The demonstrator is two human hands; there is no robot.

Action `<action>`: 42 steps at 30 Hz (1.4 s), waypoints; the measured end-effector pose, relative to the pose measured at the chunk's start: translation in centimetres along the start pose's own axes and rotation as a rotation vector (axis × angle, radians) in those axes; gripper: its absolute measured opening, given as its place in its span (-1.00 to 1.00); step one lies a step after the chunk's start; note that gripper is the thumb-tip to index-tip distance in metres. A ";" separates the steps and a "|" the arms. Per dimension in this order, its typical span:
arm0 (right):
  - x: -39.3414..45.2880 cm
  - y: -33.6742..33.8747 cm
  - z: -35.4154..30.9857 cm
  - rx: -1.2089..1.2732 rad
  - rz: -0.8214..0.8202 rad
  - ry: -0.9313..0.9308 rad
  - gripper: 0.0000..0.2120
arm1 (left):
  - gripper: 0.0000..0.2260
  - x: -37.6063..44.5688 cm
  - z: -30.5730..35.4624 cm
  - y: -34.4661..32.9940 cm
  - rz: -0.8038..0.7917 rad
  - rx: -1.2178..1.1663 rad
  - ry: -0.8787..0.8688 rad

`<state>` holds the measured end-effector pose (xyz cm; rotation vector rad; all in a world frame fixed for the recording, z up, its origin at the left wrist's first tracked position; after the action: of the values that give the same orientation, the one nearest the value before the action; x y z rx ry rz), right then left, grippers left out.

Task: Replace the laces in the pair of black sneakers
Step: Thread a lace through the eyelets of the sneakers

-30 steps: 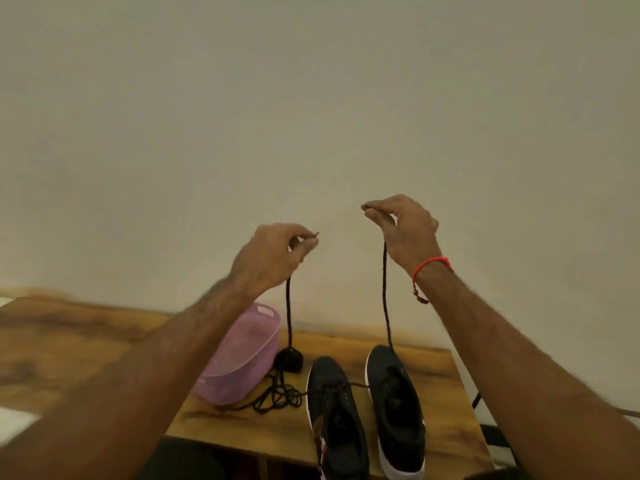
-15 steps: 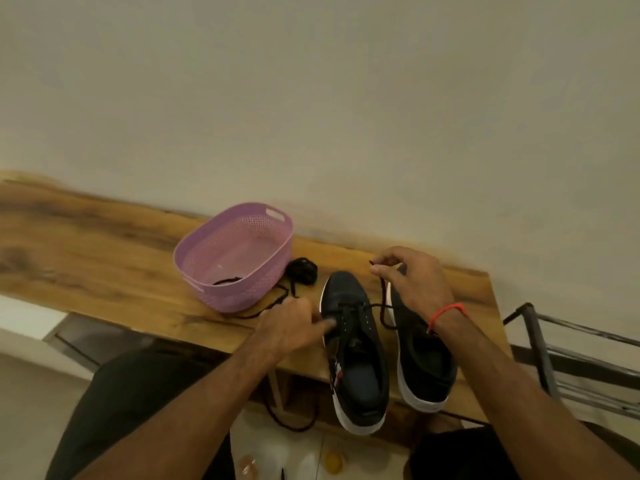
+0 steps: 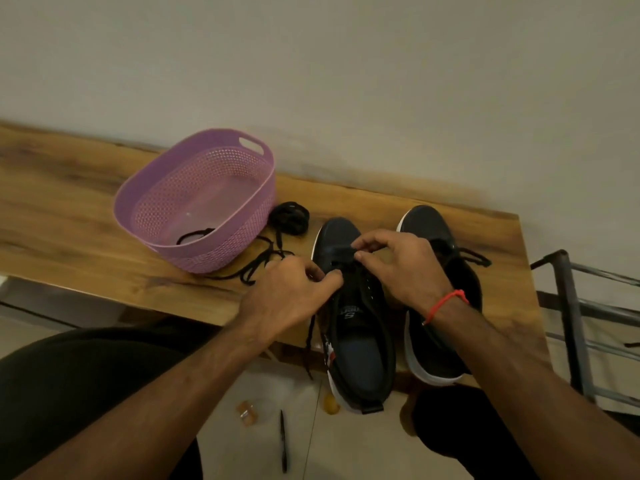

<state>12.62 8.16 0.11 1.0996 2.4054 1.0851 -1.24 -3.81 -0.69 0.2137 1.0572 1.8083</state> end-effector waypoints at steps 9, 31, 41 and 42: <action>-1.0 -1.3 -0.5 -0.185 -0.095 0.077 -0.95 | -0.84 0.8 -0.7 0.6 -0.172 -0.348 0.133; -1.5 -2.0 -0.8 -0.289 -0.186 0.084 -0.92 | -0.92 1.7 -1.5 0.7 -0.230 -0.375 0.087; -1.5 -2.2 -0.7 -0.139 -0.158 -0.020 -0.95 | -0.92 1.5 -1.1 0.6 -0.062 -0.131 -0.129; -1.5 -2.1 -0.7 -0.129 -0.160 -0.022 -0.95 | -0.93 1.4 -1.0 0.6 -0.047 -0.118 -0.149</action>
<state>12.13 5.80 -1.09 0.8580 2.3244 1.1487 -2.92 -3.32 -1.27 0.2463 0.8423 1.7769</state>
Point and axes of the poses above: each hand's wrist, its own x-axis towards the middle knuckle, its own y-axis out of the back of the hand, z = x × y, the point moved 3 cm from there along x, towards the middle knuckle, and after that the axes turned 2 degrees about y, right-handed, at the moved point
